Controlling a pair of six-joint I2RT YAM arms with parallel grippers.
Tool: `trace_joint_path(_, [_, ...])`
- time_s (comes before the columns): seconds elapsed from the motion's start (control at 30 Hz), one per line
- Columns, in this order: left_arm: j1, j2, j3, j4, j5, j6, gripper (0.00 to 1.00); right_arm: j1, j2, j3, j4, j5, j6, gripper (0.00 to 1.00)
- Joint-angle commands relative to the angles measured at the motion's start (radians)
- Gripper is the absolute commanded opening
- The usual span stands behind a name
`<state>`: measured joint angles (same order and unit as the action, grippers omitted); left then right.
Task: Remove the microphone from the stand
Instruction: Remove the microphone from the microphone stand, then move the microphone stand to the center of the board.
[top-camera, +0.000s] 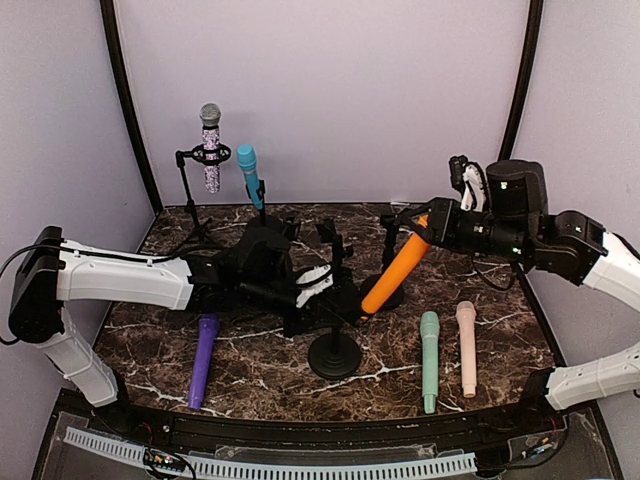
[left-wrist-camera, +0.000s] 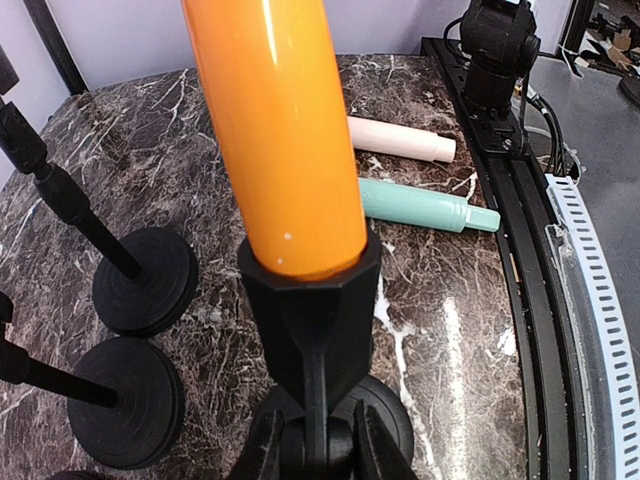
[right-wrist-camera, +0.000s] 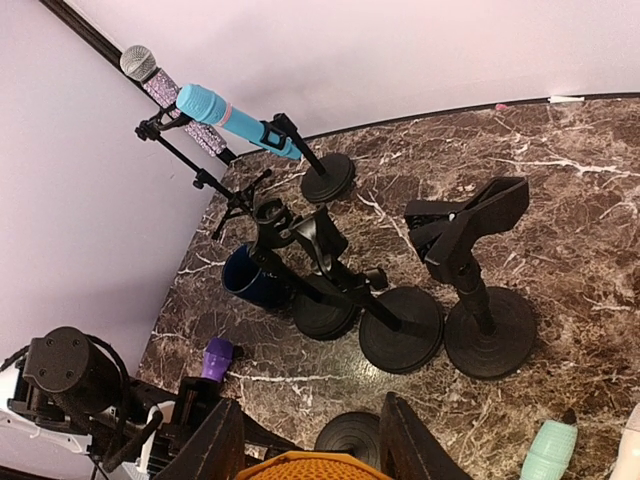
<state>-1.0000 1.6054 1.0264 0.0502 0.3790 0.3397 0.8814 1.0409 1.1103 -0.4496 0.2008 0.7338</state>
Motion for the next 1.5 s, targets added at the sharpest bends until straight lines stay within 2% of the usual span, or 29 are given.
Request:
trace_joint_path(0.0, [-0.019,0.04,-0.036,-0.191,-0.019,0.054,0.0,-0.022,-0.03,0.035,0.031,0.102,-0.033,0.0])
trace_joint_path(0.27, [-0.019,0.055,-0.038,-0.181,-0.101,0.035,0.0,-0.027,-0.056,0.054,-0.039,0.141,-0.059,0.0])
trace_joint_path(0.43, [0.003,0.022,-0.037,-0.181,-0.185,0.019,0.0,-0.046,-0.078,0.092,-0.186,0.15,-0.092,0.0])
trace_joint_path(0.7, [0.184,-0.017,-0.026,-0.15,-0.162,-0.024,0.0,-0.162,-0.081,0.174,-0.462,0.084,-0.176,0.0])
trace_joint_path(0.83, [0.197,0.011,0.005,-0.13,-0.203,-0.058,0.0,-0.224,-0.074,0.104,-0.477,-0.029,-0.187,0.0])
trace_joint_path(1.03, [0.214,0.062,0.046,-0.076,-0.34,-0.08,0.0,-0.301,-0.067,0.037,-0.515,-0.187,-0.198,0.0])
trace_joint_path(1.2, [0.237,0.083,0.069,0.006,-0.367,-0.094,0.0,-0.315,-0.088,-0.034,-0.53,-0.227,-0.173,0.0])
trace_joint_path(1.47, [0.272,0.166,0.141,0.074,-0.338,-0.123,0.0,-0.316,-0.077,-0.212,-0.419,-0.252,-0.135,0.01])
